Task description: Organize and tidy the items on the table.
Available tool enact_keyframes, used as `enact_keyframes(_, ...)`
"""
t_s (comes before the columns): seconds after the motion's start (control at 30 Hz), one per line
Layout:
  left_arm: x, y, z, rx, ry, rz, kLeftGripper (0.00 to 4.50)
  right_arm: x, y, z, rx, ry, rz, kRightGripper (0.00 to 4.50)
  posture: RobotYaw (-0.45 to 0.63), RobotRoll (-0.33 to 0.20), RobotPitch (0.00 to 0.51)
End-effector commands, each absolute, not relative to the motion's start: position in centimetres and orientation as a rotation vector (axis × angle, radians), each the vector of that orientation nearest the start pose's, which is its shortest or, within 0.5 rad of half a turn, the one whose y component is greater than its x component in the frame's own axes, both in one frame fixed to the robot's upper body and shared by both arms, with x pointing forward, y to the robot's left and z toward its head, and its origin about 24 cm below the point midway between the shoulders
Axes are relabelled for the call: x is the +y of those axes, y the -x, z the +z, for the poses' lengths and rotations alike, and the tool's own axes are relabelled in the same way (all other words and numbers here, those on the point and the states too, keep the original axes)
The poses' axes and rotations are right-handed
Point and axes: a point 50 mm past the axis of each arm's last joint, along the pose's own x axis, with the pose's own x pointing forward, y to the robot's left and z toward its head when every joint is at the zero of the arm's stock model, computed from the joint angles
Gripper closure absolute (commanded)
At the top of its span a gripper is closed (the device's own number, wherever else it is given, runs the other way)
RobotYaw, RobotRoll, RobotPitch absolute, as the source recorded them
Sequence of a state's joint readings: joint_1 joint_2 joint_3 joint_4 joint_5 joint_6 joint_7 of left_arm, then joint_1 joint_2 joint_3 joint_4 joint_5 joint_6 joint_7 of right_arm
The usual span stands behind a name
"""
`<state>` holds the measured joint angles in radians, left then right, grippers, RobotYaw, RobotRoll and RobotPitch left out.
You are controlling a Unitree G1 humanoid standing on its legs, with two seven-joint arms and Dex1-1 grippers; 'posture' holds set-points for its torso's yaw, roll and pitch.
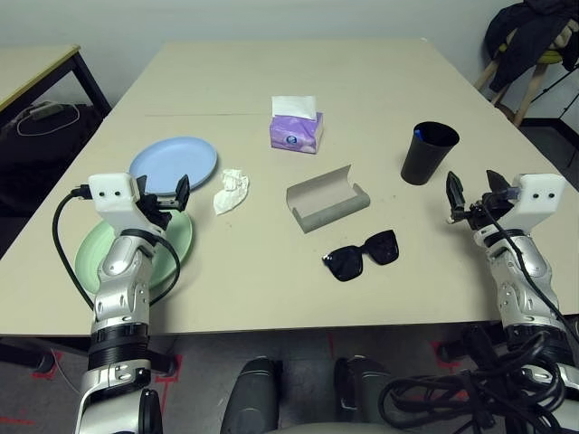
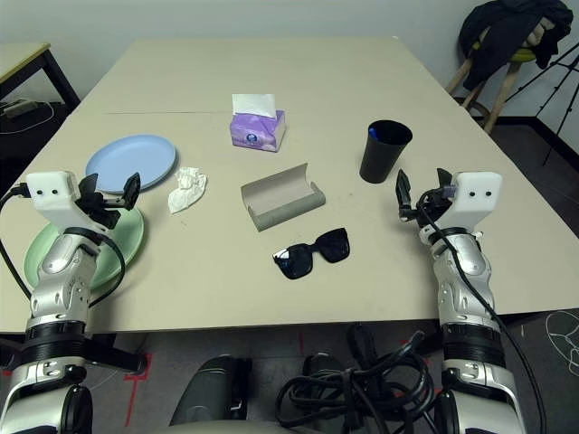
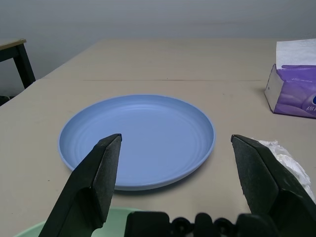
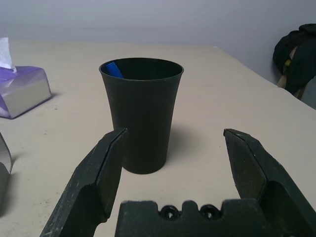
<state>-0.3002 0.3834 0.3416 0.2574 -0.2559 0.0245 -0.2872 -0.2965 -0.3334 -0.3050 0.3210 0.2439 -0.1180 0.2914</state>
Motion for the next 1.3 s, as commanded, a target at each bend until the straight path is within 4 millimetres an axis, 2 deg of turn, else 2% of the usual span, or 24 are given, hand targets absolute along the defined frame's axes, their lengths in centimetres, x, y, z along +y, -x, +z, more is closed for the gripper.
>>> enact_keyframes(0.03,28.5,-29.6,10.1,-0.098,-0.053,0.044,0.0,-26.5,-29.8,8.9,-0.156,0.02,-0.001,0.2,0.08,0.0,0.05)
enact_keyframes(0.37,28.5,-29.6,10.1,-0.092,-0.058,0.035,0.0,-26.6,-29.7,8.9,-0.16,0.024,-0.005,0.2,0.07,0.0,0.05)
enact_keyframes(0.47,28.5,-29.6,10.1,-0.088,-0.059,0.028,0.0,-26.3,-29.6,9.2,-0.179,0.014,0.044,0.2,0.07,0.0,0.05)
enact_keyframes(0.6,28.6,-29.6,10.1,-0.078,-0.064,0.012,0.0,-24.7,-29.2,10.1,-0.236,-0.011,0.267,0.2,0.07,0.0,0.052)
enact_keyframes(0.93,28.6,-29.6,10.3,-0.07,-0.074,-0.025,0.0,-21.2,-27.6,11.4,-0.187,0.153,1.026,0.2,0.09,0.0,0.054)
enact_keyframes(1.13,28.8,-29.3,10.6,-0.061,-0.085,-0.051,0.0,-20.3,-27.6,12.0,-0.164,0.235,1.245,0.2,0.11,0.0,0.054)
enact_keyframes(1.3,29.1,-29.0,10.9,-0.034,-0.101,-0.094,0.0,-20.2,-27.9,12.0,-0.172,0.312,1.321,0.2,0.13,0.0,0.055)
